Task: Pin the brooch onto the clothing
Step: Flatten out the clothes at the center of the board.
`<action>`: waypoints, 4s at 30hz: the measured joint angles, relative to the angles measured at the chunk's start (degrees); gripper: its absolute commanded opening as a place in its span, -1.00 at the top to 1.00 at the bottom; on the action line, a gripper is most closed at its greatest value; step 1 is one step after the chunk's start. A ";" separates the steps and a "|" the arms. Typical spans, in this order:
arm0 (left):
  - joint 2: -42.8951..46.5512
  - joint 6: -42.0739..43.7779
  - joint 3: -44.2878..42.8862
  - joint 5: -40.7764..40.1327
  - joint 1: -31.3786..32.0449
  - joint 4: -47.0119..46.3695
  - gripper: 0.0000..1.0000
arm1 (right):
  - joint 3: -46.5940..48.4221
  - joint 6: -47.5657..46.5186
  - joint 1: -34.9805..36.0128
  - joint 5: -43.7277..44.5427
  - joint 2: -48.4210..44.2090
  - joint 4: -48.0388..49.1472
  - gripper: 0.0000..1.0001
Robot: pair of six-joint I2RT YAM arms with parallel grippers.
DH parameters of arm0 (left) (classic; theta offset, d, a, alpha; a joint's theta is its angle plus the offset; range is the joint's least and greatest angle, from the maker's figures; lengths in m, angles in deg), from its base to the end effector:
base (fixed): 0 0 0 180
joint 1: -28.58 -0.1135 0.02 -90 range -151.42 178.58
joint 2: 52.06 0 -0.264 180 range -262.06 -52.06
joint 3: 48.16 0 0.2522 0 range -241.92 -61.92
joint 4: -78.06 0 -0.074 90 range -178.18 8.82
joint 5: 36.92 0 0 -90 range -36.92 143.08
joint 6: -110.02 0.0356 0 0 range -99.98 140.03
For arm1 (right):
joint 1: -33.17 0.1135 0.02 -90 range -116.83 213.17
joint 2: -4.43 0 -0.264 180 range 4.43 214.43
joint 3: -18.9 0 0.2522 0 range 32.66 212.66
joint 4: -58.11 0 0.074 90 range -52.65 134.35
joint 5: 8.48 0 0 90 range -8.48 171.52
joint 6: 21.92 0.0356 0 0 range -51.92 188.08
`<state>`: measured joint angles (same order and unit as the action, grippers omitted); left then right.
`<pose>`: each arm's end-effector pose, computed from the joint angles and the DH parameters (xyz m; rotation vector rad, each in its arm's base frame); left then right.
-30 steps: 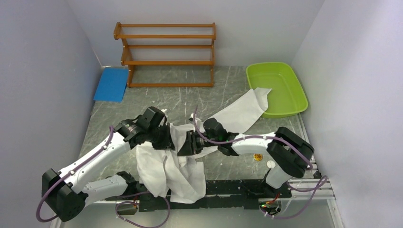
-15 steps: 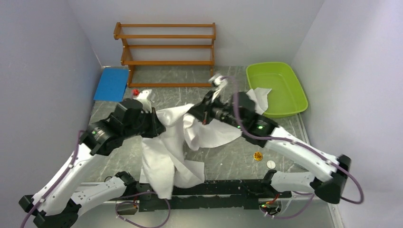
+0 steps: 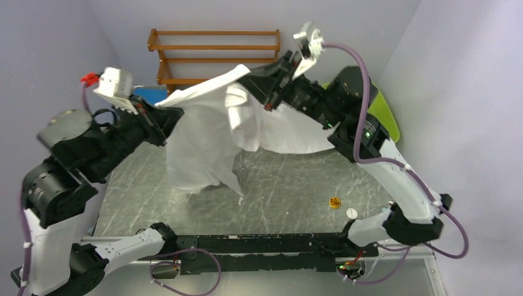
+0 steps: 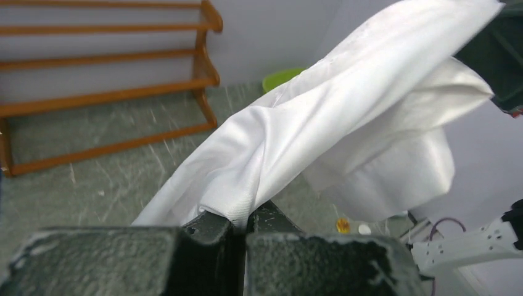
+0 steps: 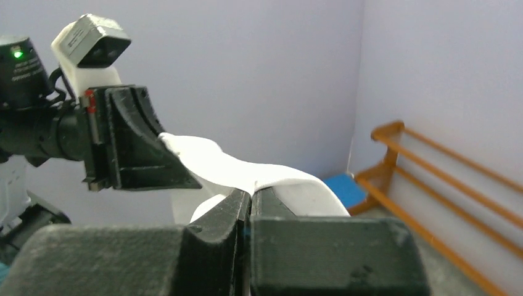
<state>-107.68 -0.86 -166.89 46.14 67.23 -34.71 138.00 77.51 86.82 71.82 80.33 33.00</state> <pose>0.0761 -0.0554 0.5485 0.1664 1.6800 -0.6899 0.1393 0.1995 0.5761 -0.6414 1.1675 1.0498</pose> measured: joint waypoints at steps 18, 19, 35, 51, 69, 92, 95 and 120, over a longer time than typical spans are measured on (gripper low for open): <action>5.60 -7.56 24.63 -4.44 0.00 2.69 0.95 | -31.74 15.69 -14.16 -23.06 4.02 7.76 0.40; 5.64 -8.94 28.50 -4.28 0.00 2.78 0.95 | -37.92 17.86 -17.40 -24.33 3.19 8.83 0.22; 0.39 -21.64 49.37 0.28 -0.09 -8.15 0.95 | -74.05 30.32 -25.57 -22.34 -8.96 19.96 -0.46; 14.27 -16.22 63.63 16.79 -0.11 -22.62 0.95 | -75.84 62.77 -18.25 -23.43 15.34 62.60 -0.53; 24.02 -19.08 69.66 29.00 -0.11 -25.53 0.95 | -71.54 71.87 -17.44 -20.79 25.09 72.08 -0.30; 31.19 -29.42 63.69 19.23 -0.11 -22.12 0.95 | -81.92 61.59 -9.03 -14.49 19.26 86.53 -0.54; 30.97 -29.99 64.26 19.67 -0.11 -22.93 0.95 | -81.94 63.28 -7.34 -12.63 25.33 91.73 -0.54; 32.17 -32.09 66.29 21.05 -0.11 -25.03 0.95 | -82.60 56.33 -8.87 -2.16 15.43 95.51 -0.15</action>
<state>-75.50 -32.95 -100.59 67.19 67.12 -59.73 55.41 133.83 77.94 69.66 95.76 128.51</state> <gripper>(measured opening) 0.042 0.594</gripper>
